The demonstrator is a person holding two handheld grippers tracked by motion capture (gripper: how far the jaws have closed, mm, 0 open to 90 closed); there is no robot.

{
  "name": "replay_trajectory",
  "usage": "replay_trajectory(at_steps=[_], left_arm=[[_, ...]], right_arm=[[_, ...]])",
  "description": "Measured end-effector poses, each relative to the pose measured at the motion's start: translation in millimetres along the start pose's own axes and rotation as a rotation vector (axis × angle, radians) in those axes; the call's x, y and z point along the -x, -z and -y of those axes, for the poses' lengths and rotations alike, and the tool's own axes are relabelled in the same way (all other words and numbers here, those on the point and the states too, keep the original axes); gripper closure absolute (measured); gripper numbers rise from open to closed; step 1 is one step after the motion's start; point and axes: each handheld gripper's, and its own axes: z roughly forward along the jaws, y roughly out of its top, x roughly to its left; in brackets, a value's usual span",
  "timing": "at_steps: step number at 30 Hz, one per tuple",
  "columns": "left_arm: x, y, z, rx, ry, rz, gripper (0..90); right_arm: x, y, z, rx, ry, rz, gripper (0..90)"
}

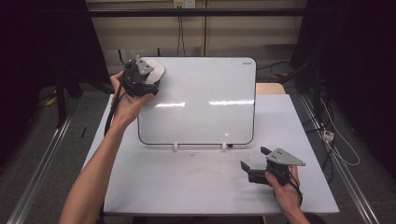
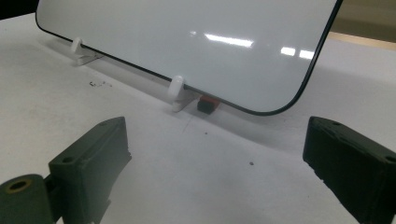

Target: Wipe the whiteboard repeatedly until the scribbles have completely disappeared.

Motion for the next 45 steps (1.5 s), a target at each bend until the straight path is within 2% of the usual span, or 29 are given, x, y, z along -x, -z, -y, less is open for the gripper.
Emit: replay_trajectory(at_steps=[3,4,10,14,16,19,23,30,37,39,45], left_arm=[[10.4,0.6,5.8,0.001,-0.010,0.027,31.2],[15.5,0.6,7.7,0.005,-0.024,0.021,31.2],[42.2,3.8,24.1,0.003,-0.080,0.049,31.2],[56.2,6.1,35.1,0.007,-0.078,0.080,31.1],[64.3,6.8,39.6,0.006,-0.101,0.080,31.1],[70.4,8.2,44.7,0.017,-0.110,0.073,31.1],[71.4,9.1,47.3,0.027,-0.098,0.073,31.1],[69.0,11.4,52.2,0.032,-0.067,0.101,31.2],[63.6,12.0,54.4,0.050,-0.010,0.126,31.3],[63.5,12.3,55.0,0.044,-0.021,0.119,31.3],[62.2,12.9,55.3,0.046,-0.015,0.128,31.3]], right_arm=[[0.0,0.4,0.1,0.001,0.002,-0.002,6.9],[0.0,0.5,0.1,0.001,0.001,-0.001,6.9],[0.0,1.3,0.2,0.002,-0.002,0.000,6.9],[0.1,0.9,0.2,0.001,0.000,0.002,6.9],[-0.3,0.2,0.4,0.000,0.002,-0.001,6.9],[-1.2,-0.7,0.0,-0.001,0.004,-0.002,6.9],[-0.8,0.2,0.1,0.000,0.000,-0.001,6.9],[1.6,2.9,0.9,0.004,-0.005,0.009,6.9],[0.6,2.6,0.6,0.004,-0.001,0.004,6.9],[0.7,2.5,0.6,0.004,-0.002,0.005,6.9],[1.0,2.8,0.6,0.006,0.000,0.005,6.9]])
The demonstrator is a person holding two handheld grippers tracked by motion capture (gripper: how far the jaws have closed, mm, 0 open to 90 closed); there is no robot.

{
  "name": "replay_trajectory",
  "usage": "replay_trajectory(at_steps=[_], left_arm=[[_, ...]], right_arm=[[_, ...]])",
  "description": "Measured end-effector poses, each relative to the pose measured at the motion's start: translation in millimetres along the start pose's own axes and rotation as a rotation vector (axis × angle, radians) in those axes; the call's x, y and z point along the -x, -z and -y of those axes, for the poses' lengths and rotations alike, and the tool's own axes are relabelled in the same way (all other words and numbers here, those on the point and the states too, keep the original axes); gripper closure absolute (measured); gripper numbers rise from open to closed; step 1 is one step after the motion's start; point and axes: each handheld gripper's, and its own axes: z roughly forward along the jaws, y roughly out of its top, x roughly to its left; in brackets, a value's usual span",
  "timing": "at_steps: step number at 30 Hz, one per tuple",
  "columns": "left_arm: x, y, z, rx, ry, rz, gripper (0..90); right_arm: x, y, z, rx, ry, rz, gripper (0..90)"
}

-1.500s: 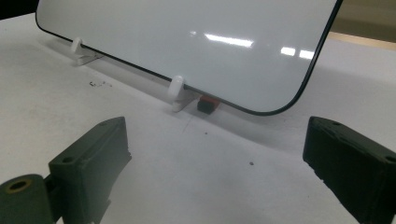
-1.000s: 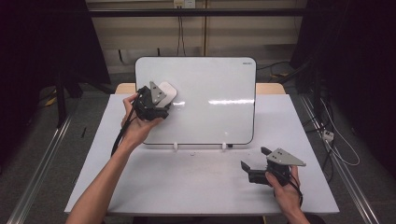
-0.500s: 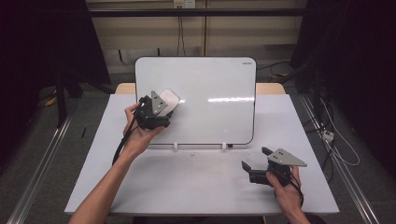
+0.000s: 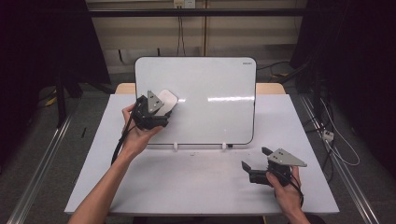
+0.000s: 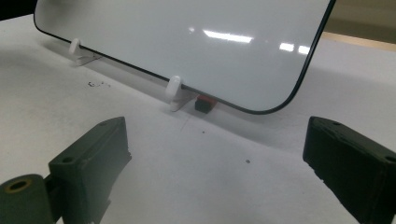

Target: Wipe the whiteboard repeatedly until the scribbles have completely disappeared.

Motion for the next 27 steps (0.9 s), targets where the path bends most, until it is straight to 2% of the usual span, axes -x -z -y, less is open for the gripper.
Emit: replay_trajectory(at_steps=[7,9,13,20,22,23,25,27], left_arm=[[-1.5,2.7,1.8,0.025,0.032,0.011,31.3],[-2.2,6.6,0.1,0.038,0.034,0.023,31.3],[-1.9,14.3,-2.0,0.044,0.017,0.014,31.2],[-2.5,21.7,6.3,0.042,0.021,0.003,31.2],[-2.3,24.0,10.2,0.044,0.039,0.003,31.2],[-3.0,25.4,11.7,0.038,0.032,0.002,31.2],[-2.8,28.5,14.9,0.036,0.044,-0.002,31.2],[-3.7,32.3,17.9,0.048,0.056,-0.001,31.2]], right_arm=[[0.1,-0.4,0.0,-0.001,-0.002,0.001,6.9],[-0.3,-0.7,-0.1,-0.003,0.000,-0.001,6.9],[-0.9,-0.9,-0.2,-0.004,0.000,-0.001,6.9],[-1.1,-1.4,-0.6,-0.003,-0.004,-0.003,6.9],[-1.3,-1.6,-1.0,-0.002,-0.006,-0.004,6.9],[-1.5,-1.7,-1.1,-0.001,-0.006,-0.005,6.9],[-1.7,-2.3,-1.3,-0.003,-0.005,-0.007,6.8],[-2.1,-3.1,-1.7,-0.003,-0.006,-0.005,6.9]])
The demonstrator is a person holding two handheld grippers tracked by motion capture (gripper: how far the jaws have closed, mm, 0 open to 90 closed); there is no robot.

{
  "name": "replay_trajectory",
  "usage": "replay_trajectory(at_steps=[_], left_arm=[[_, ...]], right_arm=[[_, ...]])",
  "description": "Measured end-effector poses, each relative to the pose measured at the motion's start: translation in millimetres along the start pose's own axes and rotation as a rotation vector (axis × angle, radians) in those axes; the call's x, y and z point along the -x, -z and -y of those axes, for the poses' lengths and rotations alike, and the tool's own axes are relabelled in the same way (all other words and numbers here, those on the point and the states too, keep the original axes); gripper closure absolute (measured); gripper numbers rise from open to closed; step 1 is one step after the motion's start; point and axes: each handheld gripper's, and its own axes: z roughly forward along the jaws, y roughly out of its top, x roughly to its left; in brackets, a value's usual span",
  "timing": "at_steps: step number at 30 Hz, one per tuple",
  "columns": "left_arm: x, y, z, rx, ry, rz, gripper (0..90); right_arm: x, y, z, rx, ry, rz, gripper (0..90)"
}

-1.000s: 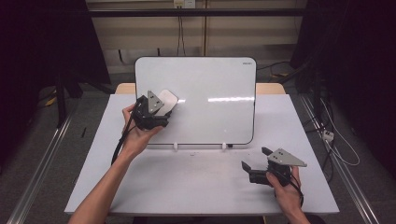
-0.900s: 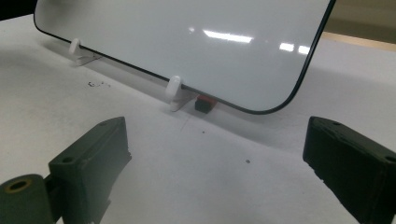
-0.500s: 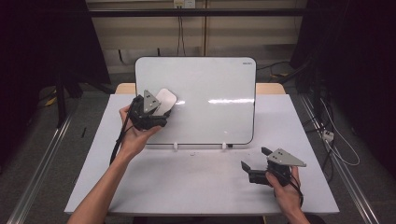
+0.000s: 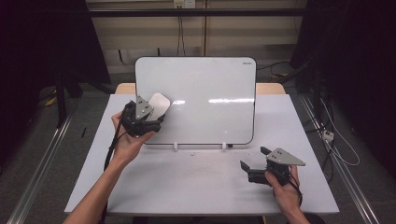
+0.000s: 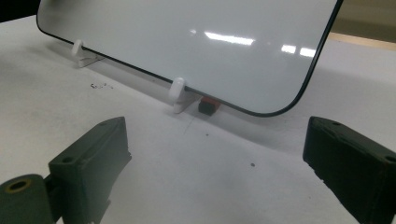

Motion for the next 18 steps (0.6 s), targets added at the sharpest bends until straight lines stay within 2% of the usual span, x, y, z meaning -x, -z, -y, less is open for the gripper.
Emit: replay_trajectory(at_steps=[5,9,14,18], left_arm=[[-2.8,8.7,2.5,0.009,0.020,-0.002,31.2],[-1.3,14.2,2.7,0.022,0.018,-0.013,31.2],[2.3,19.0,4.1,0.010,-0.001,-0.012,31.2],[4.1,21.7,8.1,0.002,0.007,-0.016,31.2]], right_arm=[[-1.3,-3.6,-0.7,-0.006,0.005,-0.007,6.8],[-1.8,-1.9,0.0,-0.004,0.012,-0.008,6.9],[-0.3,2.0,1.1,0.001,0.005,-0.004,6.9],[0.4,3.0,1.3,0.003,0.007,-0.003,6.9]])
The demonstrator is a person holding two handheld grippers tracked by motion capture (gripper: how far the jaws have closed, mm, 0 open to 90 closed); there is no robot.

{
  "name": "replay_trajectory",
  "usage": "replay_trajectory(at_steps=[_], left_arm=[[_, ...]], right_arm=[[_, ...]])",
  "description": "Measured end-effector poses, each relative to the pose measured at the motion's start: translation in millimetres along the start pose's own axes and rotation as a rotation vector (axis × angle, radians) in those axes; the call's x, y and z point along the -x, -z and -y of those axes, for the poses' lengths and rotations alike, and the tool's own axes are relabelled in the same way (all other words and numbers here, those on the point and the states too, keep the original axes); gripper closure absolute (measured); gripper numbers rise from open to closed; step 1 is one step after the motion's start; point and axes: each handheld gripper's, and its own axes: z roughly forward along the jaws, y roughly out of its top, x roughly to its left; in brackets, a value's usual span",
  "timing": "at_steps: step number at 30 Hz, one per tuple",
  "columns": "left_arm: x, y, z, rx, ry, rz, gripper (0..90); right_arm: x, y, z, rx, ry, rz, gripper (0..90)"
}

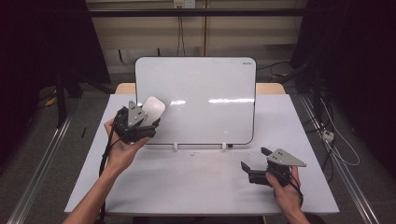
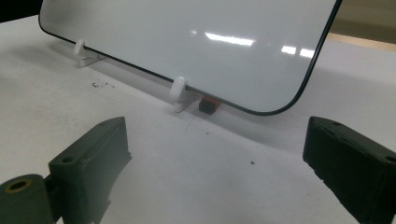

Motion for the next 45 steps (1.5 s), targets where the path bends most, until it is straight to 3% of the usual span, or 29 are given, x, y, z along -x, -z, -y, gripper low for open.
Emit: replay_trajectory(at_steps=[10,16,27,33,41,45], left_arm=[[3.2,-0.7,15.0,-0.025,0.015,0.011,31.2],[8.7,-5.6,20.8,-0.041,0.002,-0.003,31.2],[18.4,-29.2,22.8,-0.085,-0.058,-0.011,31.2],[20.1,-39.4,27.0,-0.098,-0.097,-0.045,31.1],[22.6,-40.5,26.4,-0.102,-0.095,-0.057,30.8],[20.5,-40.4,26.4,-0.104,-0.063,-0.038,30.1]], right_arm=[[-2.6,-3.6,-1.7,-0.006,0.000,-0.004,6.9],[-2.8,-3.3,-1.4,-0.004,0.008,-0.013,6.9],[-3.1,0.1,-1.3,0.002,0.013,-0.016,6.9],[-1.1,1.9,-0.3,0.004,0.007,-0.009,6.8],[-2.4,3.2,-0.2,0.005,0.008,-0.008,6.8],[-2.0,3.3,0.4,0.005,0.007,-0.009,6.8]])
